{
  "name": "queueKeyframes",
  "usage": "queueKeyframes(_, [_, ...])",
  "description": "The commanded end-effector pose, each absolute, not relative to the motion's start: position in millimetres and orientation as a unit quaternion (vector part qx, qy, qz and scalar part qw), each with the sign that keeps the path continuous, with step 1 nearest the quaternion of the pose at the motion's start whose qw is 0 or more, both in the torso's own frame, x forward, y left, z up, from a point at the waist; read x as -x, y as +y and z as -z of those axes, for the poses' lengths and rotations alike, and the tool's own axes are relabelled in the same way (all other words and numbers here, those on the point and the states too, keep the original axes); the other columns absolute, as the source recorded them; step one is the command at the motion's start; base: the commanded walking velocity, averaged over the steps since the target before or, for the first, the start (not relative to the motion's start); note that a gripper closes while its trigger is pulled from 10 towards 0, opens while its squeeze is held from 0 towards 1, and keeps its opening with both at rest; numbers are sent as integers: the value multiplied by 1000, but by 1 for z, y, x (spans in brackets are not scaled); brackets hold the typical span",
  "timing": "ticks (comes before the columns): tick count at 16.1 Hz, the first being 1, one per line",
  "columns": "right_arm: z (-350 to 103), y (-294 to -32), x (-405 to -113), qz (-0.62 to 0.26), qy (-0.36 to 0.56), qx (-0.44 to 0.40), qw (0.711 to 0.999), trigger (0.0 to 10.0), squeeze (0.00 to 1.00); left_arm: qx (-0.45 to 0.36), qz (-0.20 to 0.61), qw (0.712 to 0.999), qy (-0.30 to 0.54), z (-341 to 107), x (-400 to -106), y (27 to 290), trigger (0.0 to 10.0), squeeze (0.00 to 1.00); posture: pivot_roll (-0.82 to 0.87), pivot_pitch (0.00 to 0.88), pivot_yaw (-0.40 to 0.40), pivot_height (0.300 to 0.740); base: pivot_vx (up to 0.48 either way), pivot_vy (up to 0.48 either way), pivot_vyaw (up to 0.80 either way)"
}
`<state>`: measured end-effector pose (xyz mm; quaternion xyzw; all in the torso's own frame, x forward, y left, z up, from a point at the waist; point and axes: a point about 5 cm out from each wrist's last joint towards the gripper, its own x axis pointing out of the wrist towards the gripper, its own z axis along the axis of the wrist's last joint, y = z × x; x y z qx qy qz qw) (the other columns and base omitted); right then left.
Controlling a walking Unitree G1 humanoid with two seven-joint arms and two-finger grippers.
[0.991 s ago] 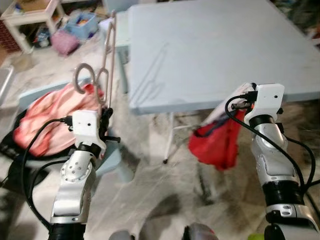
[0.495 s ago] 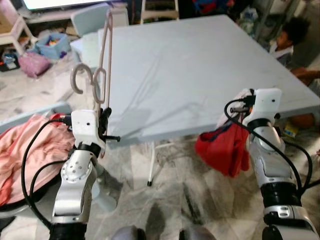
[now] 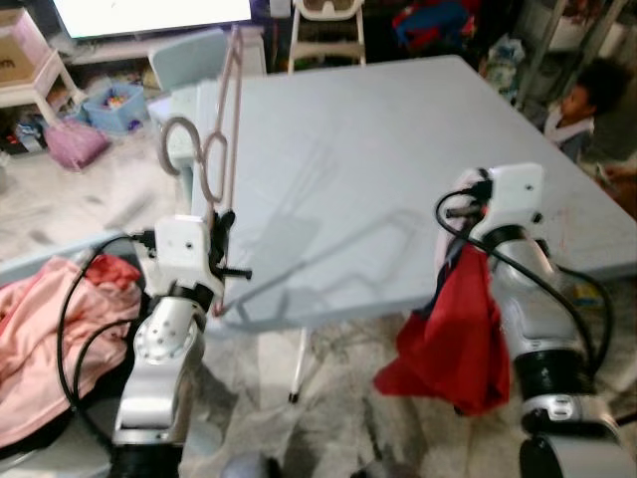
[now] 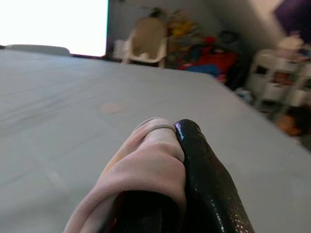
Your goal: Hang hanger
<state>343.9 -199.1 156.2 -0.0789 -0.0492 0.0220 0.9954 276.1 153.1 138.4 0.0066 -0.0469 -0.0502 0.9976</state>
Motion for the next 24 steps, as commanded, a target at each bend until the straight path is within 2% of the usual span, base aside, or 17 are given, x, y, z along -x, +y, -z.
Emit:
queueKeyframes(1, [-169, -198, -343, -34, -84, 86, 992, 10000, 0, -15, 30, 999, -36, -135, -276, 157, 10000, 0, -3, 69, 11, 740, 0, 0, 731])
queueKeyframes(5, [-182, -196, -351, -37, -105, 98, 989, 10000, 0, -20, 26, 999, -38, -135, -278, 155, 10000, 0, -5, 68, 13, 740, 0, 0, 800])
queueKeyframes(9, [-238, -182, -387, -70, -165, 110, 978, 10000, 0, -20, 34, 998, -40, -136, -280, 147, 10000, 0, 7, 61, 7, 740, 0, 0, 800])
queueKeyframes(11, [-263, -168, -400, -86, -185, 108, 973, 10000, 0, -23, 32, 998, -41, -135, -280, 147, 10000, 0, 13, 58, 0, 740, 0, 0, 766])
queueKeyframes(15, [-316, -128, -415, -109, -226, 47, 967, 10000, 0, -22, 28, 998, -48, -136, -279, 145, 10000, 0, 41, 45, -33, 740, 0, 0, 0])
queueKeyframes(16, [-310, -115, -417, -120, -213, 63, 968, 10000, 0, -19, 28, 998, -50, -136, -278, 143, 10000, 0, 49, 45, -41, 740, 0, 0, 0])
queueKeyframes(17, [-295, -113, -420, -110, -180, 84, 974, 10000, 0, -19, 30, 998, -51, -137, -277, 142, 10000, 0, 53, 46, -43, 740, 0, 0, 0])
queueKeyframes(18, [-283, -115, -422, -92, -150, 106, 979, 10000, 0, -21, 33, 998, -51, -136, -276, 141, 10000, 0, 54, 46, -42, 740, 0, 0, 0])
queueKeyframes(20, [-255, -144, -425, -4, -75, 111, 991, 10000, 0, -23, 36, 998, -46, -134, -275, 141, 10000, 0, 49, 59, -42, 740, 0, 0, 0])
queueKeyframes(22, [-247, -170, -424, 61, -52, 75, 994, 10000, 0, -23, 37, 998, -45, -133, -275, 140, 10000, 0, 46, 58, -42, 740, 0, 0, 0])
queueKeyframes(23, [-240, -192, -422, 99, -26, 50, 993, 10000, 0, -21, 40, 998, -44, -133, -276, 138, 10000, 0, 43, 59, -41, 740, 0, 0, 0])
queueKeyframes(24, [-238, -200, -421, 112, -16, 37, 993, 10000, 0, -21, 44, 998, -43, -133, -276, 136, 10000, 0, 39, 60, -39, 740, 0, 0, 0])
